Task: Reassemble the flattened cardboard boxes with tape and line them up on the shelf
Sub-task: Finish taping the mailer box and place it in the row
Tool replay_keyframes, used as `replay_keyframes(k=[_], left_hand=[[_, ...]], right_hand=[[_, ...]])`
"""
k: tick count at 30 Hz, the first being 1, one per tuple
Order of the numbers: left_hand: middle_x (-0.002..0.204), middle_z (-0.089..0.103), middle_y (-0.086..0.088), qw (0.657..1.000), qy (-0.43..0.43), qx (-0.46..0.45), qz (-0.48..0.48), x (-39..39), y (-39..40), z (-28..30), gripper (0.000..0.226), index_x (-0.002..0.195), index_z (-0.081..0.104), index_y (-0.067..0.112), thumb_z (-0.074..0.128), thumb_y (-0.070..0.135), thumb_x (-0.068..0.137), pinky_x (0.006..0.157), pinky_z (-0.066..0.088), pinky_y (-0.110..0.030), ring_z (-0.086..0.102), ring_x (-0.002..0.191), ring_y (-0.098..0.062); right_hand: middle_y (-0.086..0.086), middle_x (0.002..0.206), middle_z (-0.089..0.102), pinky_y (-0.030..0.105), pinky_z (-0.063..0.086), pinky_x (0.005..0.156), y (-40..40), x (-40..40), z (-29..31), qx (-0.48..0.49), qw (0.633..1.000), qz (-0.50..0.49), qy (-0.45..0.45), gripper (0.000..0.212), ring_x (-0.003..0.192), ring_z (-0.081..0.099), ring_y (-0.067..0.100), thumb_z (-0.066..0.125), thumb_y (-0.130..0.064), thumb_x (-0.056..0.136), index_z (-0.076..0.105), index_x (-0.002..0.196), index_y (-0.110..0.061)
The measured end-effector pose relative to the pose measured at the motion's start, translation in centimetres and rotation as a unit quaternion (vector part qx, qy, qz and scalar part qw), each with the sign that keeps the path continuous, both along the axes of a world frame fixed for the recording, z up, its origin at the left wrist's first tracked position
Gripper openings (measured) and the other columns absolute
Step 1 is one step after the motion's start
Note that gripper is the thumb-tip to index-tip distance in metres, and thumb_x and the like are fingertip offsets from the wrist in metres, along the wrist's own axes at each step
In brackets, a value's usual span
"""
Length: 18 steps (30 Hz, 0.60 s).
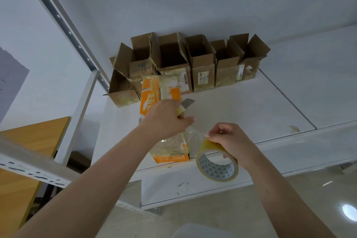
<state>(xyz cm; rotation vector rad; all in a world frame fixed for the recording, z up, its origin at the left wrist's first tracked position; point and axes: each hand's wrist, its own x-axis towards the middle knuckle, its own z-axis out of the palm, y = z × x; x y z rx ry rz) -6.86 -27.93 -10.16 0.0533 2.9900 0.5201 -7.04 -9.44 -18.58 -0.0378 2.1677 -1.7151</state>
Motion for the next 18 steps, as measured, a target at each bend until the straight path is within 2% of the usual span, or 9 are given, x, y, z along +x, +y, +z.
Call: replay_keyframes(k=[1, 4, 7, 9, 12, 15, 17, 18], left_hand=[[0.074, 0.061, 0.005, 1.0, 0.02, -0.014, 0.007, 0.0, 0.1, -0.5, 0.029, 0.093, 0.062, 0.021, 0.064, 0.049, 0.086, 0.058, 0.042, -0.026, 0.059, 0.072, -0.013], [0.072, 0.053, 0.005, 0.998, 0.046, -0.03, 0.025, -0.1, 0.2, -0.9, 0.031, 0.073, 0.048, 0.022, 0.069, 0.043, 0.081, 0.049, 0.03, -0.025, 0.05, 0.064, -0.009], [0.074, 0.051, 0.004, 0.998, 0.037, -0.044, 0.032, -0.2, -0.2, -0.8, 0.029, 0.07, 0.045, 0.021, 0.067, 0.037, 0.08, 0.05, 0.029, -0.025, 0.047, 0.066, -0.008], [0.075, 0.053, 0.003, 0.998, 0.03, -0.055, 0.032, -0.3, -0.1, -0.6, 0.027, 0.071, 0.045, 0.021, 0.067, 0.036, 0.079, 0.051, 0.031, -0.025, 0.05, 0.067, -0.01], [0.076, 0.051, 0.004, 0.992, 0.011, -0.129, 0.016, -0.5, 0.9, -0.5, 0.027, 0.077, 0.046, 0.02, 0.068, 0.036, 0.078, 0.05, 0.034, -0.026, 0.052, 0.07, -0.014], [0.079, 0.053, 0.005, 0.984, 0.009, -0.177, 0.004, -0.6, 1.4, -0.7, 0.03, 0.092, 0.051, 0.019, 0.068, 0.04, 0.079, 0.058, 0.042, -0.028, 0.058, 0.077, -0.018], [0.079, 0.055, 0.004, 0.99, 0.008, -0.141, 0.009, -0.6, 0.9, -0.7, 0.032, 0.089, 0.052, 0.019, 0.069, 0.045, 0.078, 0.055, 0.041, -0.027, 0.056, 0.073, -0.014], [0.078, 0.057, 0.005, 0.995, 0.008, -0.091, 0.025, -0.5, 0.6, -0.6, 0.035, 0.085, 0.052, 0.021, 0.069, 0.051, 0.078, 0.054, 0.04, -0.026, 0.056, 0.069, -0.011]], right_hand=[[-0.006, 0.06, 0.062, 0.018, 0.039, 0.039, -0.2, -0.1, -0.3, -0.009, 1.0, 0.003, -0.017, 0.029, 0.047, 0.054, 0.007, 0.074, -0.025, 0.084, 0.065, 0.057, -0.025], [-0.005, 0.057, 0.06, 0.018, 0.037, 0.039, -0.6, -0.6, -1.4, 0.01, 0.999, 0.01, -0.049, 0.027, 0.043, 0.051, 0.007, 0.073, -0.021, 0.084, 0.064, 0.059, -0.022], [-0.005, 0.052, 0.06, 0.019, 0.037, 0.04, -0.1, -0.4, -3.0, 0.106, 0.993, -0.001, -0.059, 0.019, 0.039, 0.05, 0.007, 0.071, -0.017, 0.084, 0.064, 0.066, -0.017], [-0.008, 0.047, 0.058, 0.018, 0.038, 0.039, 0.4, -0.2, -3.6, 0.108, 0.992, -0.012, -0.063, 0.021, 0.038, 0.051, 0.006, 0.071, -0.018, 0.084, 0.064, 0.065, -0.017], [-0.011, 0.052, 0.058, 0.027, 0.045, 0.049, 0.7, -0.8, -2.7, 0.099, 0.994, -0.045, -0.005, 0.023, 0.049, 0.057, 0.014, 0.072, -0.027, 0.084, 0.063, 0.063, -0.021], [-0.018, 0.058, 0.059, 0.036, 0.051, 0.059, 1.3, -1.5, -0.5, 0.083, 0.992, -0.065, 0.067, 0.021, 0.066, 0.062, 0.016, 0.071, -0.033, 0.085, 0.063, 0.066, -0.034], [-0.019, 0.06, 0.06, 0.037, 0.052, 0.061, 1.9, -1.5, 0.9, 0.065, 0.99, -0.073, 0.099, 0.018, 0.07, 0.061, 0.015, 0.07, -0.033, 0.086, 0.063, 0.07, -0.034], [-0.018, 0.061, 0.06, 0.036, 0.052, 0.061, 2.2, -1.4, 1.5, 0.053, 0.99, -0.077, 0.11, 0.017, 0.07, 0.06, 0.014, 0.07, -0.032, 0.087, 0.062, 0.071, -0.032]])
